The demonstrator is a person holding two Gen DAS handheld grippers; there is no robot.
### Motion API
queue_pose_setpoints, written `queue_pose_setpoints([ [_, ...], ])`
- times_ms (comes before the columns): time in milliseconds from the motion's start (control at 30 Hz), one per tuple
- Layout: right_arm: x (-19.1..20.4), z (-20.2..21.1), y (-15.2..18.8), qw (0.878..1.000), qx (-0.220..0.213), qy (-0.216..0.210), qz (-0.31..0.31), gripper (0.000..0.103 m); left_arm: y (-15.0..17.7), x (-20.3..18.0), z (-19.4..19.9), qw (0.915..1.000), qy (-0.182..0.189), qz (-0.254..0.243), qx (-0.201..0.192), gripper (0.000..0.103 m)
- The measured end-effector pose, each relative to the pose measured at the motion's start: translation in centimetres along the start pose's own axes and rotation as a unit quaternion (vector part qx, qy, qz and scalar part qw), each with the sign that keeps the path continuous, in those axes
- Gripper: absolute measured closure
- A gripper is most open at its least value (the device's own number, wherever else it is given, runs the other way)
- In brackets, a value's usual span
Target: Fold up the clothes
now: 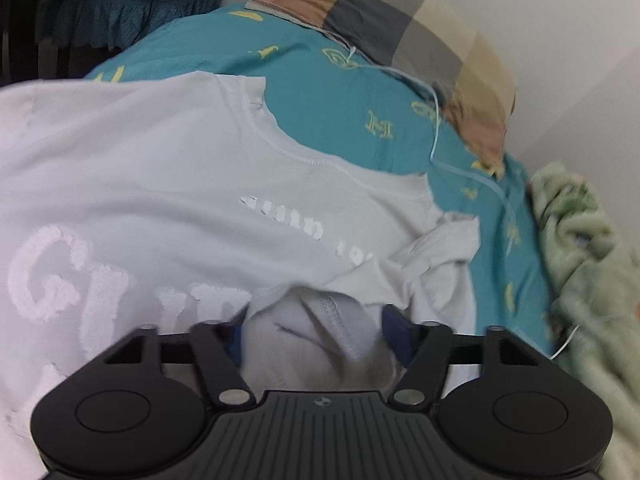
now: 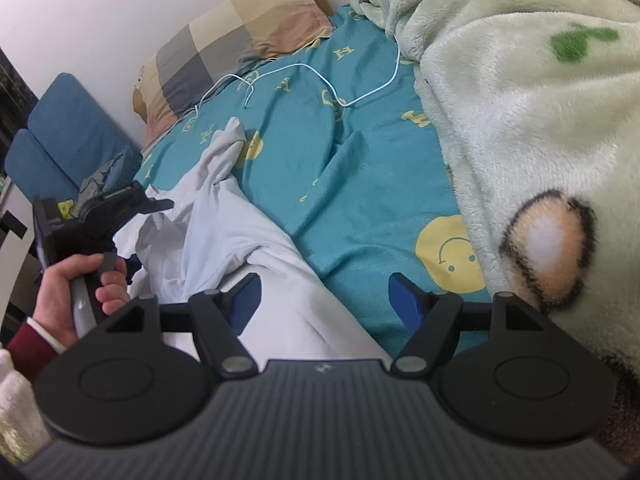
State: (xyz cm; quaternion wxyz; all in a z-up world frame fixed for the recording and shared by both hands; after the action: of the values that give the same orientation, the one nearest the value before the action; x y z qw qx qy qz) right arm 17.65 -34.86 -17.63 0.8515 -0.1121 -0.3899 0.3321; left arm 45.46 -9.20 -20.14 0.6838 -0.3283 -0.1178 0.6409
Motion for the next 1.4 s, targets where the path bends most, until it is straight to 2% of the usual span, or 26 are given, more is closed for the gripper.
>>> queue_pose_setpoints([
  [33,0.0,0.1,0.0,1.0,-0.001,0.001,0.0,0.031,-0.2,-0.2,0.4,0.9999,0.0,-0.014,-0.001,0.095],
  [200,-0.1,0.4,0.1,1.0,-0.002,0.002,-0.002,0.031,-1.5,-1.3,2.2,0.9964,-0.003,-0.084,-0.006,0.098],
  [333,0.2,0.0,0.5,1.0,0.005,0.0,0.006,0.031,-5.0,-0.8,4.1,0.9952,0.014,-0.083,-0.049,0.098],
  [433,0.5,-0.5,0.7,1.0,0.01,0.0,0.009,0.031,-7.1,0.0,3.5,0.9939,-0.006,-0.089,-0.065,0.098],
  [500,0.6,-0.7,0.7,1.0,0.011,0.002,0.013,0.031,-7.2,0.9,2.0,0.9935,-0.032,-0.095,-0.054,0.098],
  [567,0.7,-1.0,0.8,1.0,0.011,0.004,0.017,0.031,-6.6,2.4,-0.1,0.9953,-0.046,-0.079,-0.032,0.097],
  [633,0.9,-1.3,0.9,1.0,0.013,0.004,0.023,0.031,-5.5,3.5,-1.5,0.9967,-0.047,-0.062,-0.021,0.093],
  [733,1.1,-1.6,1.0,0.999,0.013,0.003,0.032,0.031,-4.1,4.4,-1.7,0.9971,-0.045,-0.055,-0.027,0.085],
  [833,1.5,-1.3,0.8,0.999,0.005,-0.005,0.046,0.031,-3.7,4.4,0.0,0.9946,-0.067,-0.066,-0.044,0.061],
  [967,2.3,-0.3,0.8,0.998,-0.003,-0.02,0.056,0.031,-3.1,3.5,4.4,0.9921,-0.071,-0.077,-0.068,0.054],
  [1100,2.7,1.5,0.7,0.997,-0.019,-0.035,0.067,0.031,1.1,1.3,10.0,0.9865,-0.06,-0.124,-0.088,0.046],
  [1200,2.9,2.9,0.7,0.995,-0.035,-0.041,0.08,0.031,6.5,-0.2,13.5,0.9854,-0.046,-0.15,-0.067,0.046],
  [1267,3.0,3.8,0.8,0.994,-0.042,-0.046,0.088,0.031,9.9,-1.7,16.0,0.9816,-0.042,-0.174,-0.066,0.045],
  [1400,3.4,5.5,1.1,0.991,-0.051,-0.063,0.103,0.031,14.6,-3.9,20.4,0.9818,-0.024,-0.175,-0.069,0.044],
])
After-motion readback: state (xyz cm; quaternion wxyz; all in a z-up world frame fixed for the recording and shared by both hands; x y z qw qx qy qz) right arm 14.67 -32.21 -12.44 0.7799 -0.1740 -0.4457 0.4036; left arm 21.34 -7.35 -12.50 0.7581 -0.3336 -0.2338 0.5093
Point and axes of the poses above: each gripper's, at about its wrist camera, not at the fingertips, and z roughly against the way its jaws point, x to its left, y to its underside, the point moved 4 cm from there along -z, roughly the way its jaws point, and after that the axes turned 15 degrees about -z, right-handed, at the moved point
